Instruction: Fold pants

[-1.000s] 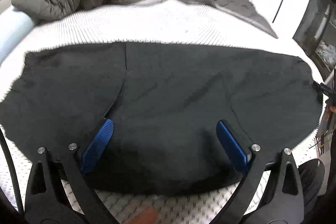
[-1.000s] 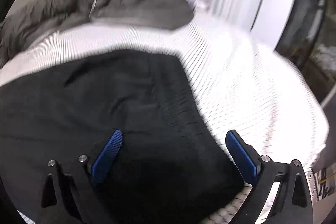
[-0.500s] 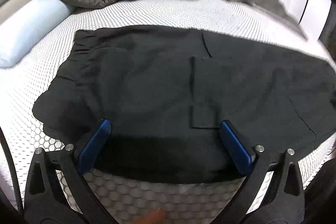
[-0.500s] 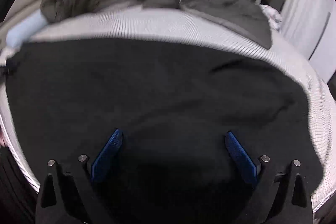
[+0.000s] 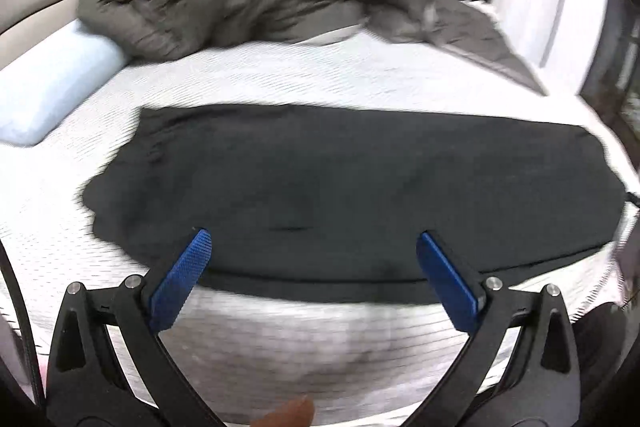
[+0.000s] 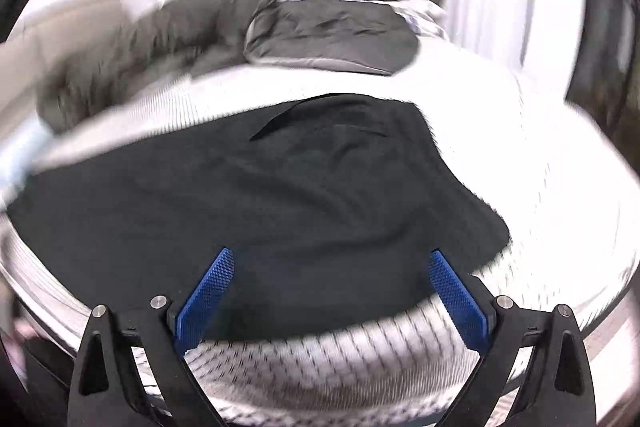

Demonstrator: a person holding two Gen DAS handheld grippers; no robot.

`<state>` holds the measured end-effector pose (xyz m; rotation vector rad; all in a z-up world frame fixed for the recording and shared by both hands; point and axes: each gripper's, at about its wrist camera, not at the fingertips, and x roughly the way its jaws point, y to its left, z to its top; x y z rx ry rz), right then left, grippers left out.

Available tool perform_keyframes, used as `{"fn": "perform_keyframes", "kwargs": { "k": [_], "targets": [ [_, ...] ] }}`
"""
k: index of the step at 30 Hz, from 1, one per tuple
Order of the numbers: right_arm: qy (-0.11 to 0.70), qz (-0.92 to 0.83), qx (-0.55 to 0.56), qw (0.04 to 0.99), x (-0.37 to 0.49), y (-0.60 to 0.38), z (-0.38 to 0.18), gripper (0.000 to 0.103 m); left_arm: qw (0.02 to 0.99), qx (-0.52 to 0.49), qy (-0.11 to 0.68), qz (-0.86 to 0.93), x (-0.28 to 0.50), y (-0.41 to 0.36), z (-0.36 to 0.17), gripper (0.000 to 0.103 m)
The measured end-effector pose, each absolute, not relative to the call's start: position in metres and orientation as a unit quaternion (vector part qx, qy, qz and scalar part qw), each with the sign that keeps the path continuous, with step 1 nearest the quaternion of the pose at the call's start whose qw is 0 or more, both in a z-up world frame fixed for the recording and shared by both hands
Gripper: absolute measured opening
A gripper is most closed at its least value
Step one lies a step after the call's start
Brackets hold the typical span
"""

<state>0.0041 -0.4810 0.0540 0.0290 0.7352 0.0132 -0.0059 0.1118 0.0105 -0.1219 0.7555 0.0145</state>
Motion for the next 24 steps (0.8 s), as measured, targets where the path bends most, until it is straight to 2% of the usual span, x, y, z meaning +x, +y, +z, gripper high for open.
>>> {"fn": "perform_keyframes", "kwargs": {
  "k": [4,6,8,13,14,16,18,20,21,24],
  "targets": [
    [0.374,-0.040,0.109,0.920,-0.007,-0.526,0.041,0.099,0.924,-0.062,0.373,-0.052,0.017,0.041,0.010,0.102],
    [0.370,-0.007,0.174,0.913,-0.010,-0.541,0.033,0.094,0.917,-0.067,0.386,-0.077,0.027,0.000,0.003,0.102],
    [0.363,0.034,0.229,0.903,-0.010,-0.552,0.025,0.094,0.910,-0.065,0.396,-0.107,0.035,-0.038,-0.002,0.102],
    [0.355,0.067,0.293,0.885,0.018,-0.569,0.013,0.093,0.899,-0.022,0.411,-0.151,0.040,-0.133,-0.017,0.102],
    [0.345,0.072,0.306,0.884,0.026,-0.574,0.013,0.091,0.897,-0.013,0.413,-0.158,0.039,-0.145,-0.020,0.102],
    [0.336,0.068,0.321,0.883,0.044,-0.582,0.014,0.079,0.896,0.024,0.420,-0.144,0.044,-0.164,-0.031,0.103],
    [0.340,0.050,0.333,0.878,0.052,-0.587,0.017,0.047,0.896,0.036,0.423,-0.129,0.038,-0.175,-0.036,0.103],
    [0.340,0.034,0.317,0.885,0.058,-0.584,0.026,0.031,0.897,0.020,0.421,-0.136,0.033,-0.170,-0.032,0.102],
    [0.336,0.034,0.302,0.892,0.061,-0.579,0.035,0.025,0.896,0.008,0.422,-0.139,0.032,-0.165,-0.029,0.102],
    [0.325,0.036,0.250,0.911,0.060,-0.553,0.067,0.023,0.900,-0.022,0.417,-0.128,0.022,-0.137,-0.020,0.102]
  ]
}}
